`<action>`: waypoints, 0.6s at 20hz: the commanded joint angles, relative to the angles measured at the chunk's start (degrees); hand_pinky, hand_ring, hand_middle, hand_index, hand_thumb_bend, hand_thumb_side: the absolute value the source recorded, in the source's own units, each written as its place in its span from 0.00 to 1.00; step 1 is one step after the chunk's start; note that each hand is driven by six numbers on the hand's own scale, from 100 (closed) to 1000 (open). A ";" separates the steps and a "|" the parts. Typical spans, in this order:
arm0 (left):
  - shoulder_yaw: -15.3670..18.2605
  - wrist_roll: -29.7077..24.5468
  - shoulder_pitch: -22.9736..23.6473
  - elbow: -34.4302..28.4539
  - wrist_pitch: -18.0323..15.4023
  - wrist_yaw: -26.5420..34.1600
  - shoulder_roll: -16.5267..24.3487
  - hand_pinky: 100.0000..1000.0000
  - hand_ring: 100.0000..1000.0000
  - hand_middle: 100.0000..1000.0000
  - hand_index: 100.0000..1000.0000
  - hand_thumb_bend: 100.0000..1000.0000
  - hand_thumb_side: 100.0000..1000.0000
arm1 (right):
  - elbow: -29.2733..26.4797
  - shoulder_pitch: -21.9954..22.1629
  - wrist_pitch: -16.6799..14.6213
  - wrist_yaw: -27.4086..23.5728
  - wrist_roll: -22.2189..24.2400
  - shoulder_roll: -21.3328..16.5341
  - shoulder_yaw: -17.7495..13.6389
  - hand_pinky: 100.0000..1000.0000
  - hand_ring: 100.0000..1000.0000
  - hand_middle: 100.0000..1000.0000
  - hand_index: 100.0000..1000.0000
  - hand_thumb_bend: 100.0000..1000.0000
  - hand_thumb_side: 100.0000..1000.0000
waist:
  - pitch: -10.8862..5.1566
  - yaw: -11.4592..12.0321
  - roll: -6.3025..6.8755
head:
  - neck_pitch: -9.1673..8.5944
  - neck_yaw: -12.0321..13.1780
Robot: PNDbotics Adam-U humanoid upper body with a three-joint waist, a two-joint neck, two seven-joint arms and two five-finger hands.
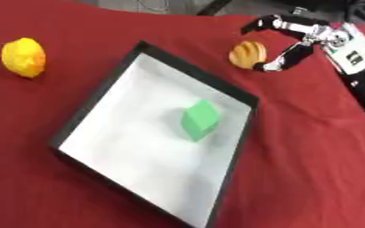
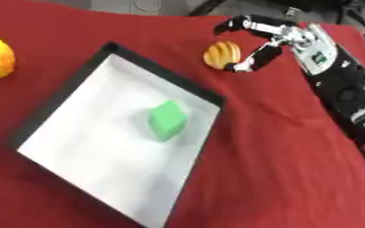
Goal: Pick up objects on the table and place them in the box.
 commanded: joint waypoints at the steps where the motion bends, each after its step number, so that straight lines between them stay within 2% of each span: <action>1: 0.57 0.14 -0.37 -1.08 0.07 -0.40 1.08 0.88 0.60 0.72 0.82 0.00 0.74 | 0.68 -0.32 -6.79 1.68 5.46 -2.41 -1.30 0.95 0.94 0.83 0.91 0.34 0.13 | -0.14 0.29 -0.45 | -1.08 -0.43; 8: 0.62 0.13 -0.17 -0.78 0.09 -0.79 0.82 0.89 0.60 0.72 0.82 0.00 0.74 | 1.77 0.11 -5.55 3.97 1.79 -2.38 -1.77 0.94 0.92 0.80 0.89 0.31 0.16 | 0.56 0.79 -0.49 | -1.72 -0.85; 12: 0.59 -0.02 0.05 -0.57 0.13 -0.98 0.75 0.89 0.60 0.72 0.82 0.00 0.75 | 2.13 0.11 -4.29 4.55 0.29 -2.32 -1.70 0.92 0.90 0.75 0.86 0.22 0.18 | 0.64 0.83 -0.46 | -1.58 -0.85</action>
